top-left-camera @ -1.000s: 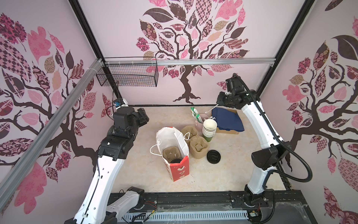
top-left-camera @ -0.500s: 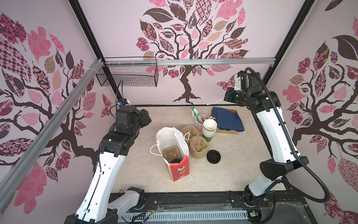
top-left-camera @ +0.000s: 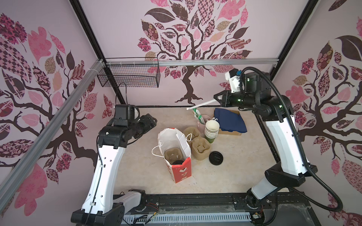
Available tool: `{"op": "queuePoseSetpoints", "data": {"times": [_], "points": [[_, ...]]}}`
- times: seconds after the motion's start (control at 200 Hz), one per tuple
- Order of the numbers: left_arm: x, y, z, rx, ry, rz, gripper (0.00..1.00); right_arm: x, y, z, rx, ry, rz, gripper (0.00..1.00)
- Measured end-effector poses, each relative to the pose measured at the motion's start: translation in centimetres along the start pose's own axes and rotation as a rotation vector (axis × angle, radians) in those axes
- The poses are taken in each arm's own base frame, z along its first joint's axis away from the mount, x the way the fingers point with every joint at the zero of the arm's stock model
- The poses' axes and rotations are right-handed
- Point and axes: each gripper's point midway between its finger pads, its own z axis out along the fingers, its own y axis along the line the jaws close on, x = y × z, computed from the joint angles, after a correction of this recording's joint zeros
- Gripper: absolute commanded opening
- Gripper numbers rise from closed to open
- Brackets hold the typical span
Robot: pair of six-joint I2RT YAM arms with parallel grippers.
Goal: Pack a coffee takeout order
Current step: Place the straw in the takeout bag.
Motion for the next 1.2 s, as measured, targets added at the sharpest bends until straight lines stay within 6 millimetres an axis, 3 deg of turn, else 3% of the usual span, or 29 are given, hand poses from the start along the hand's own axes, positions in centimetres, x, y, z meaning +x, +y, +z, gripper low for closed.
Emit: {"op": "queuePoseSetpoints", "data": {"times": [0.14,0.345,0.44,0.69,0.935,1.201], "points": [[1.8,0.6,0.6,-0.027,0.112,-0.011,0.77,2.2,5.1,0.4,-0.139,0.065,-0.042,0.0],[3.2,1.2,0.2,-0.055,0.175,-0.024,0.77,4.8,8.9,0.7,-0.22,0.133,-0.087,0.0],[3.4,1.3,-0.6,-0.064,0.178,-0.013,0.79,6.0,9.3,1.4,-0.206,0.168,-0.105,0.0],[3.5,0.3,-4.8,-0.061,0.181,0.1,0.79,8.4,8.0,4.5,-0.098,0.241,-0.135,0.0],[5.7,0.5,-5.0,-0.036,0.281,0.147,0.8,12.1,8.6,7.4,-0.051,0.341,-0.195,0.0],[7.3,0.9,-4.3,-0.021,0.361,0.155,0.75,14.8,10.1,8.7,-0.036,0.402,-0.257,0.0]]}}
